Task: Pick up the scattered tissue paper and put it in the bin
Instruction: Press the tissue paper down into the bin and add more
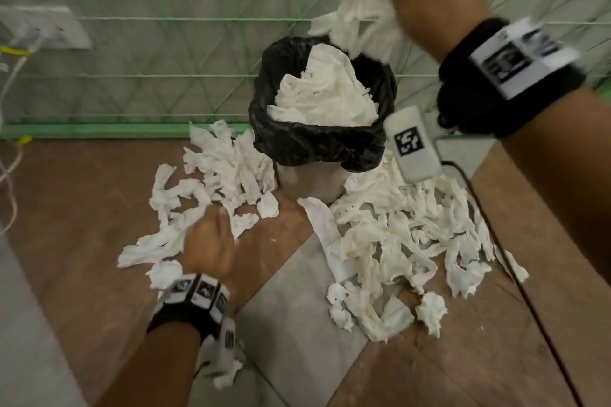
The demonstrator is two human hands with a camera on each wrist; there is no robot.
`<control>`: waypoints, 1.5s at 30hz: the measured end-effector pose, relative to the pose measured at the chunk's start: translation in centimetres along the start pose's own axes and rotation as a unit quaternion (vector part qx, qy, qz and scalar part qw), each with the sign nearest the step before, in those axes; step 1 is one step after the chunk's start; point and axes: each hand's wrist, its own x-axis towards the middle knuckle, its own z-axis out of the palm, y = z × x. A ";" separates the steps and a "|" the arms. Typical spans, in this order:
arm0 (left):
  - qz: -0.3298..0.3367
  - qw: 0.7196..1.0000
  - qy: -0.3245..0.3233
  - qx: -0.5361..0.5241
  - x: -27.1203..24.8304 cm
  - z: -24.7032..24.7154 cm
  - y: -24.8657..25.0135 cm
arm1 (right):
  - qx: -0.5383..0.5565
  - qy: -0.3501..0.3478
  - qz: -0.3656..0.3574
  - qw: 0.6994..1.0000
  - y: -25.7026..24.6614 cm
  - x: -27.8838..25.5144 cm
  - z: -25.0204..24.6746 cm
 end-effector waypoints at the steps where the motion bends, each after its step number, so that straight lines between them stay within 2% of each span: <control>1: 0.020 0.998 0.054 -0.019 1.1 -1.4 1.4 | 0.022 -0.017 0.011 1.000 0.0 -0.5 0.7; 2: 0.041 0.992 0.105 -0.055 2.4 -2.5 2.6 | 0.037 -0.069 0.013 0.997 0.0 -1.3 1.4; 3: 0.048 0.985 0.133 -0.100 3.4 -4.1 4.1 | 0.033 -0.167 0.009 0.985 0.3 -2.4 2.5; 5: 0.051 0.964 0.152 -0.211 5.8 -6.5 6.8 | 0.024 -0.390 0.026 0.920 1.0 -4.4 4.4; 6: 0.050 0.947 0.161 -0.274 7.0 -7.7 8.3 | 0.016 -0.448 0.042 0.893 1.2 -4.8 4.7; 7: 0.050 0.928 0.163 -0.332 7.9 -9.2 10.1 | 0.004 -0.473 0.056 0.879 1.4 -5.0 4.8; 10: 0.095 0.889 0.103 -0.437 10.0 -12.6 14.8 | -0.015 -0.455 0.054 0.889 1.9 -4.8 4.5; 11: 0.124 0.898 0.070 -0.416 9.9 -13.5 16.8 | 0.003 -0.433 0.054 0.900 1.8 -4.6 4.2; 13: 0.185 0.949 0.015 -0.254 9.5 -13.7 20.1 | 0.062 -0.352 0.058 0.932 2.1 -3.8 3.3; 14: 0.208 0.960 -0.028 -0.183 9.4 -13.1 21.3 | 0.101 -0.306 0.065 0.945 2.1 -3.4 2.7; 15: 0.221 0.960 -0.095 -0.142 8.9 -12.5 22.6 | 0.136 -0.262 0.074 0.952 2.4 -3.0 2.3; 17: 0.260 0.937 -0.225 -0.056 8.4 -10.6 23.9 | 0.193 -0.185 0.103 0.958 3.5 -2.8 1.3; 19: 0.316 0.903 -0.284 0.061 8.5 -8.2 24.2 | 0.206 -0.123 0.120 0.963 4.8 -3.0 0.5; 21: 0.349 0.880 -0.283 0.151 9.3 -5.7 24.2 | 0.178 -0.109 0.150 0.966 6.9 -3.7 0.5; 22: 0.361 0.875 -0.271 0.177 9.8 -4.7 24.1 | 0.153 -0.131 0.175 0.964 8.1 -4.2 0.9; 24: 0.355 0.874 -0.249 0.219 11.0 -3.1 23.7 | 0.083 -0.238 0.209 0.945 10.6 -5.8 2.0; 26: 0.341 0.878 -0.233 0.241 12.2 -2.0 23.3 | 0.027 -0.401 0.210 0.891 12.3 -8.4 2.7; 28: 0.346 0.879 -0.217 0.246 12.5 -1.3 23.0 | -0.020 -0.556 0.187 0.809 12.8 -11.8 3.4; 30: 0.361 0.875 -0.208 0.246 12.8 -0.6 22.6 | -0.067 -0.648 0.142 0.745 12.4 -15.5 4.4; 31: 0.365 0.874 -0.210 0.242 13.0 -0.4 22.4 | -0.080 -0.669 0.130 0.727 12.3 -17.4 5.3; 32: 0.371 0.874 -0.210 0.234 12.9 -0.5 22.3 | -0.094 -0.676 0.117 0.722 12.0 -19.3 6.1; 34: 0.381 0.880 -0.199 0.202 13.0 -1.3 22.0 | -0.141 -0.660 0.095 0.732 11.3 -22.9 7.9; 37: 0.372 0.909 -0.168 0.079 13.1 -3.4 21.4 | -0.128 -0.572 0.101 0.804 9.4 -26.0 9.9; 39: 0.341 0.930 -0.124 -0.066 12.8 -5.4 20.3 | -0.107 -0.547 0.076 0.827 8.6 -26.5 11.3; 41: 0.276 0.937 -0.041 -0.209 13.3 -6.6 17.9 | -0.123 -0.574 0.018 0.809 8.2 -26.5 12.3; 42: 0.222 0.944 0.000 -0.243 13.2 -7.1 16.3 | -0.149 -0.584 -0.024 0.798 8.0 -26.4 12.6; 43: 0.168 0.951 0.042 -0.257 14.3 -6.7 13.4 | -0.180 -0.582 -0.061 0.790 7.6 -26.1 12.8; 45: 0.052 0.975 0.037 -0.215 15.1 -5.4 7.1 | -0.212 -0.562 -0.101 0.793 6.3 -25.2 12.8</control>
